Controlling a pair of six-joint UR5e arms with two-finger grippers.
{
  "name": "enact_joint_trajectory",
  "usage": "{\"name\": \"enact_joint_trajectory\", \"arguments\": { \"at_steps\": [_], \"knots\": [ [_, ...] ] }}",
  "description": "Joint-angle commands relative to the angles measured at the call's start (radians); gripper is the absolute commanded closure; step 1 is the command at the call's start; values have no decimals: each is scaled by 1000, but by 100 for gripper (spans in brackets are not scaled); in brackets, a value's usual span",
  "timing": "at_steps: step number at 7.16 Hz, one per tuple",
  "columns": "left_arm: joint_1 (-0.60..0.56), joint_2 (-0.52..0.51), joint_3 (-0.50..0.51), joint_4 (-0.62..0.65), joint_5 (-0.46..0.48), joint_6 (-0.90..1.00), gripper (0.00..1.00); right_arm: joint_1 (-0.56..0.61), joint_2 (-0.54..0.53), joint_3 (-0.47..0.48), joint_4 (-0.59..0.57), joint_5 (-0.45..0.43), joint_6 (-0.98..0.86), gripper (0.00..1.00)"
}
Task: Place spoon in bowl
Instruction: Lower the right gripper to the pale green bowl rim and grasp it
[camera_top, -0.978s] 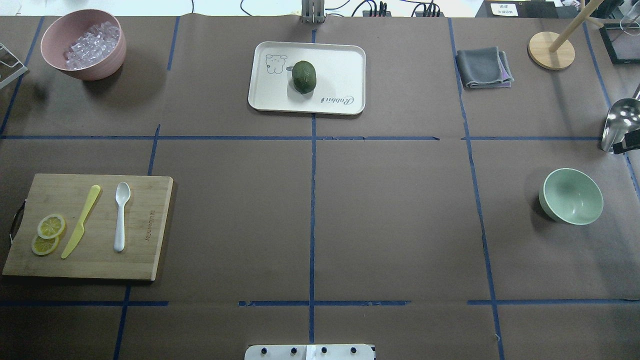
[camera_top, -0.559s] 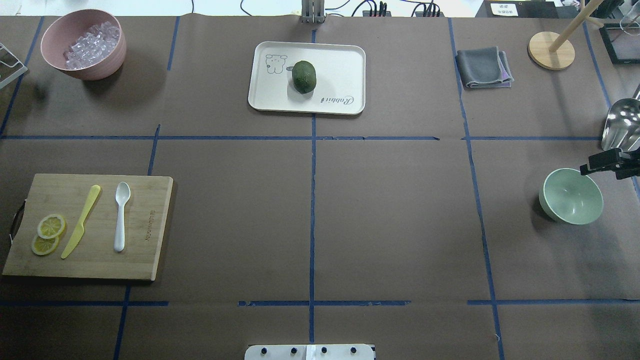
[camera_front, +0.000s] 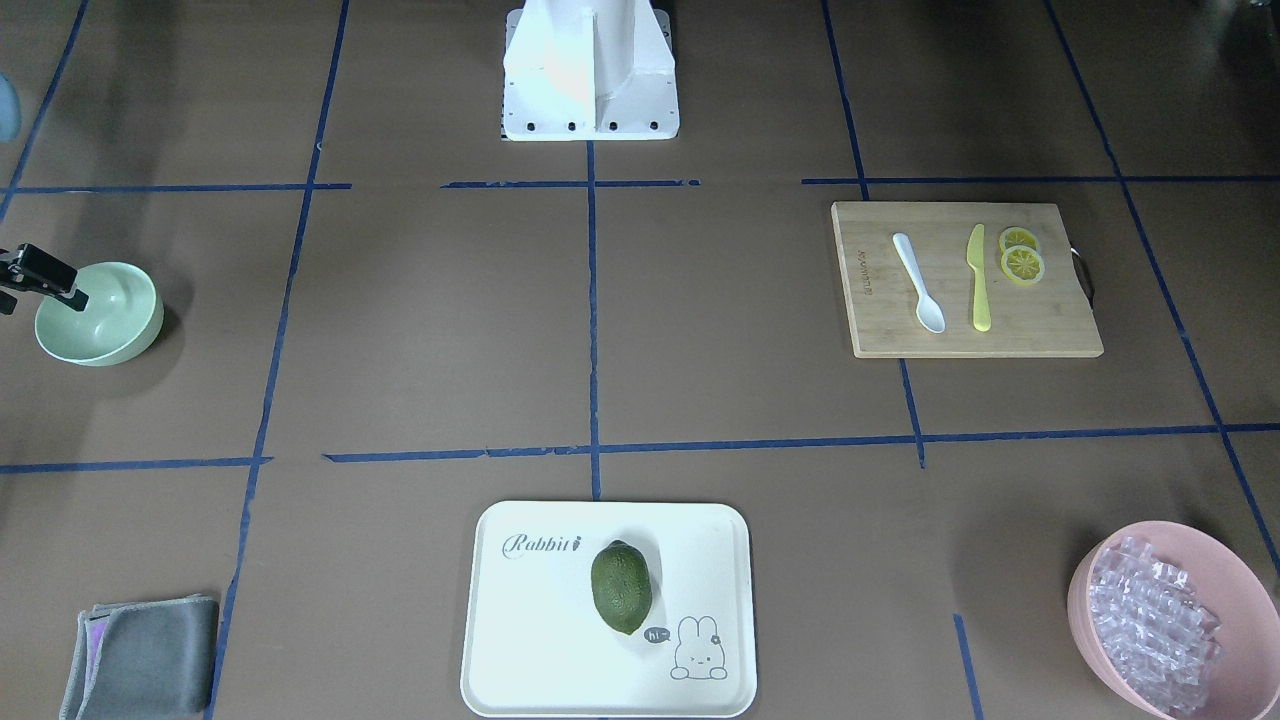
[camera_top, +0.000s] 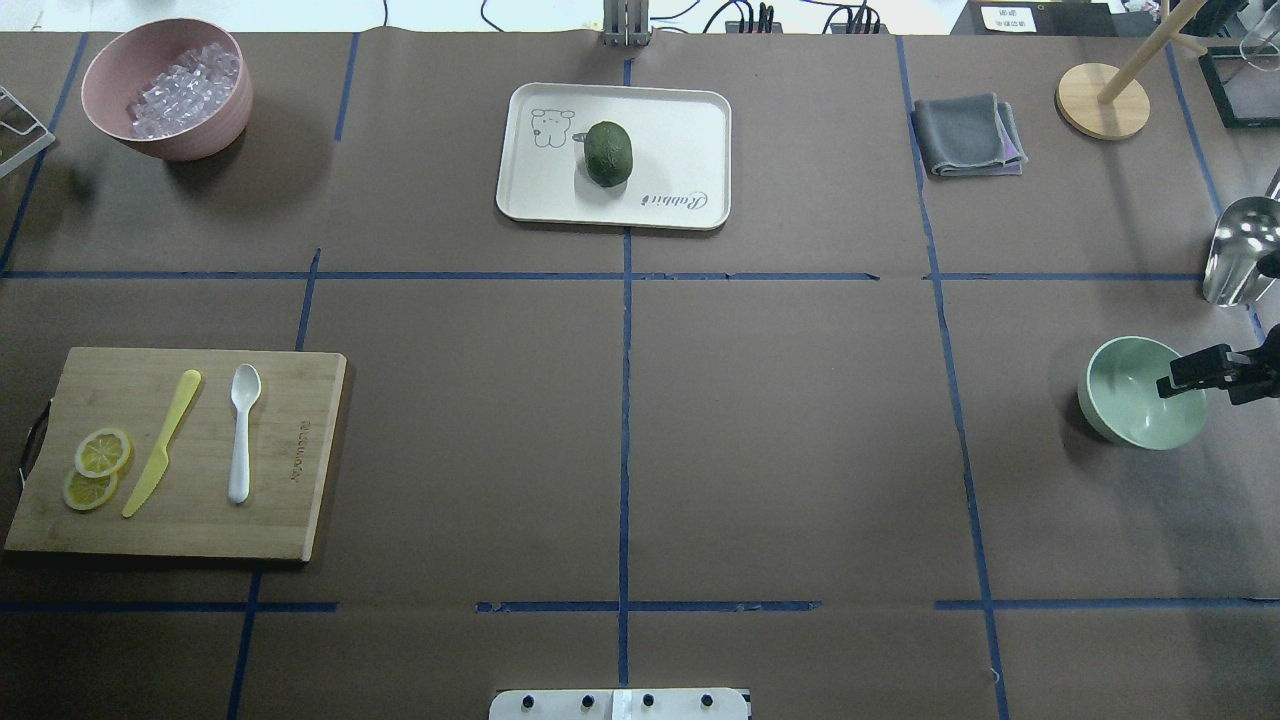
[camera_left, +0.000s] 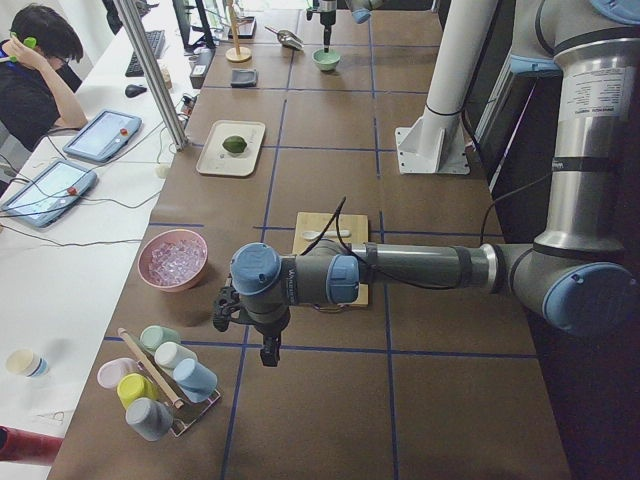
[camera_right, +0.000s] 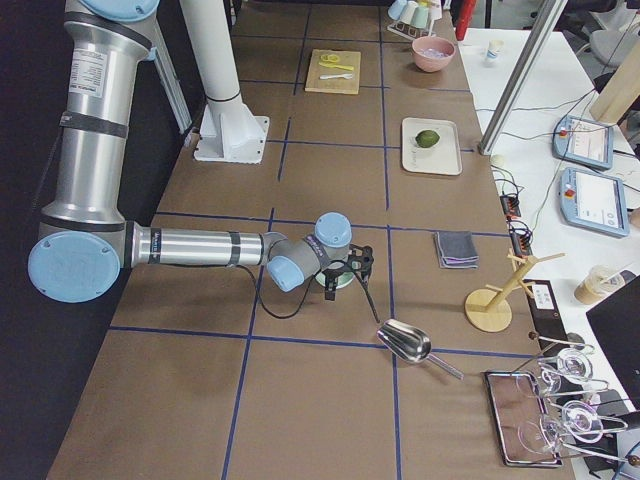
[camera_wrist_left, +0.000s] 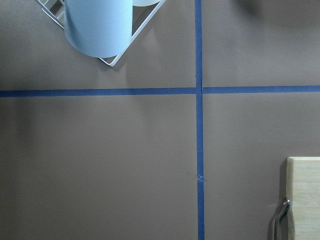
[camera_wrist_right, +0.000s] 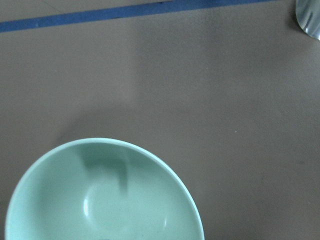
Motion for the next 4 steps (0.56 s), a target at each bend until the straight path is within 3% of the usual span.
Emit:
{"name": "enact_joint_trajectory", "arguments": {
  "at_steps": [1, 2, 3, 4],
  "knots": [
    [0, 0, -6, 0, 0, 0, 0, -21, 6, -31, 0, -12, 4, 1],
    [0, 0, -7, 0, 0, 0, 0, -21, 7, -34, 2, -11, 9, 27],
    [0, 0, -14, 2, 0, 3, 0, -21, 7, -33, 5, -12, -1, 74],
    [0, 0, -14, 2, 0, 3, 0, -21, 9, -30, 21, -12, -2, 99]
  ]
}}
